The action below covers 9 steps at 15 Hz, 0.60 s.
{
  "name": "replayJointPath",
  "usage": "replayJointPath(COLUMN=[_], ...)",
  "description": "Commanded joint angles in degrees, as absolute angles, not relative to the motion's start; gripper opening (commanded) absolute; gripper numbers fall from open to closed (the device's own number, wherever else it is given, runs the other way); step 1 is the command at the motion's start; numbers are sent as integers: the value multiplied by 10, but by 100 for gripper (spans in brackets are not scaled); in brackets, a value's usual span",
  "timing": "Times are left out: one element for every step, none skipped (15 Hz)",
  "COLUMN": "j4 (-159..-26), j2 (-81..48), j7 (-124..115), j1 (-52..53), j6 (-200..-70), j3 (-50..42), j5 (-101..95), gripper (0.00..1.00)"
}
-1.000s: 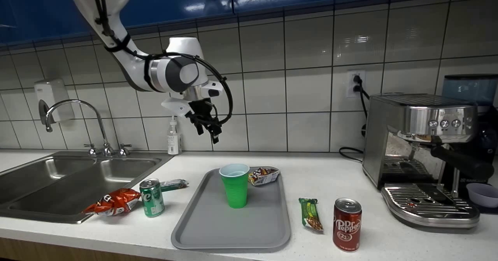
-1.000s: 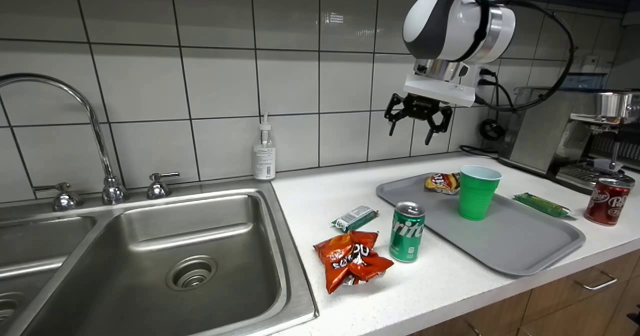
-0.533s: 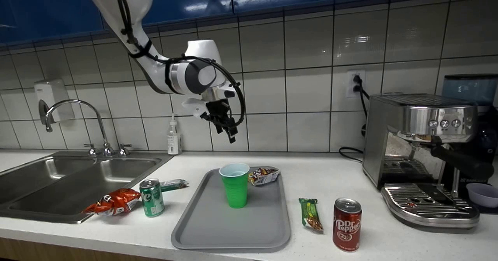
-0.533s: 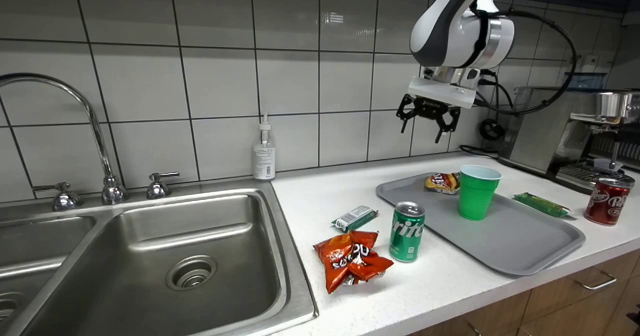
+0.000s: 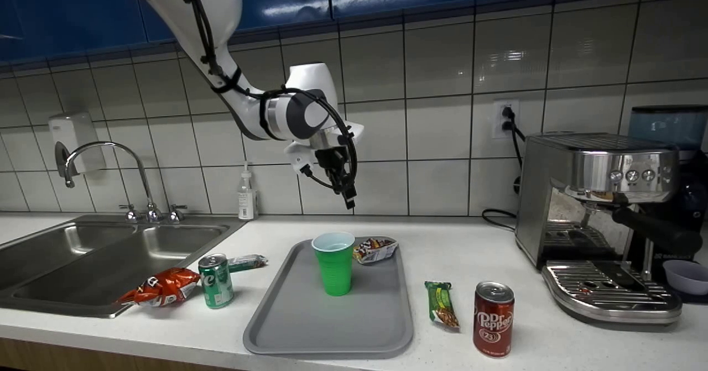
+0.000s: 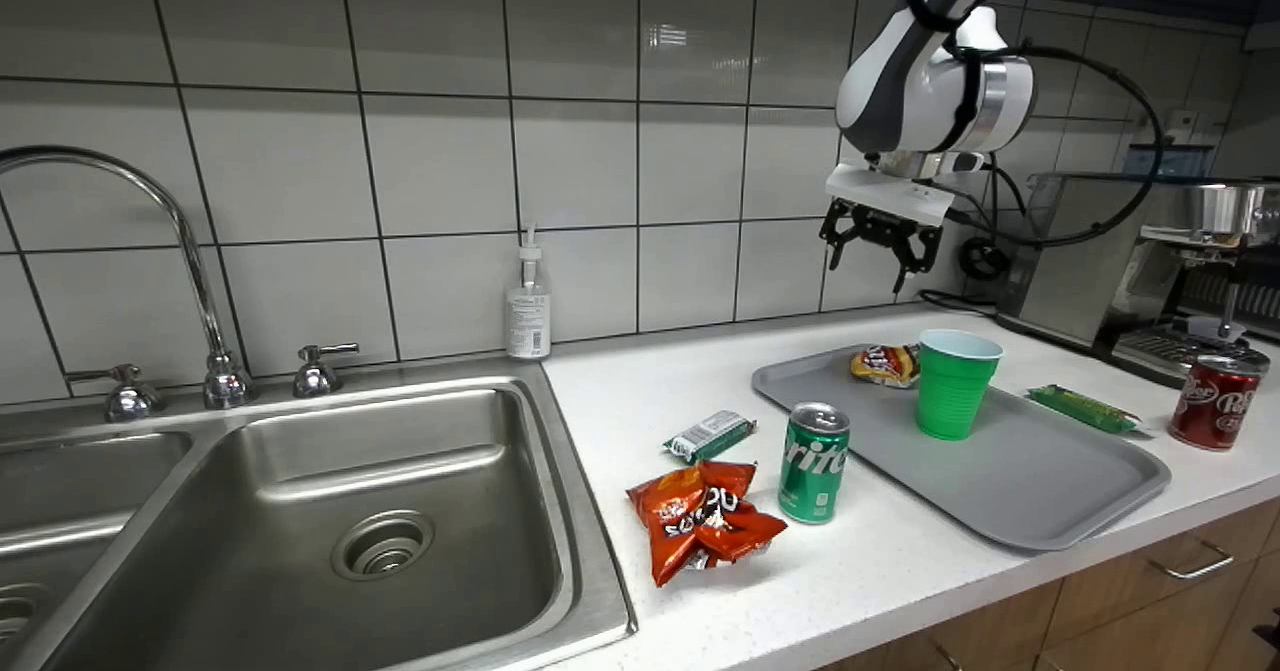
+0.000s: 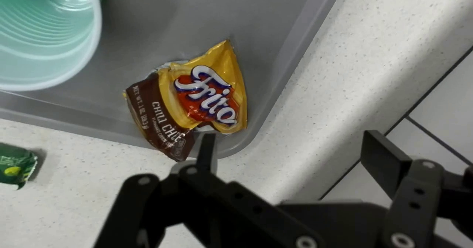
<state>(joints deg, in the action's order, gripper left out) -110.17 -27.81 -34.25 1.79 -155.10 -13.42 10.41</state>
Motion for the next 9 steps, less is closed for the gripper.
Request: replayJointPath(j4=[-1061, -1058, -1054, -1049, -1043, -1038, -1032, -1025, -1018], j2=[-307, -314, -320, -327, -333, -339, -345, -351, -357], j7=[-394, -407, -418, -428, -431, -434, -435, -435, -437], j1=[5, 3, 0, -3, -11, -16, -21, -27, -30], j6=[-1523, -1525, -1524, -1525, -1522, -1521, -1519, -1518, -1517], j3=[-136, -138, -139, -139, -133, -131, -127, -124, -125], j5=[117, 119, 120, 122, 129, 134, 140, 147, 151], gripper=[100, 100, 100, 100, 100, 100, 100, 100, 100])
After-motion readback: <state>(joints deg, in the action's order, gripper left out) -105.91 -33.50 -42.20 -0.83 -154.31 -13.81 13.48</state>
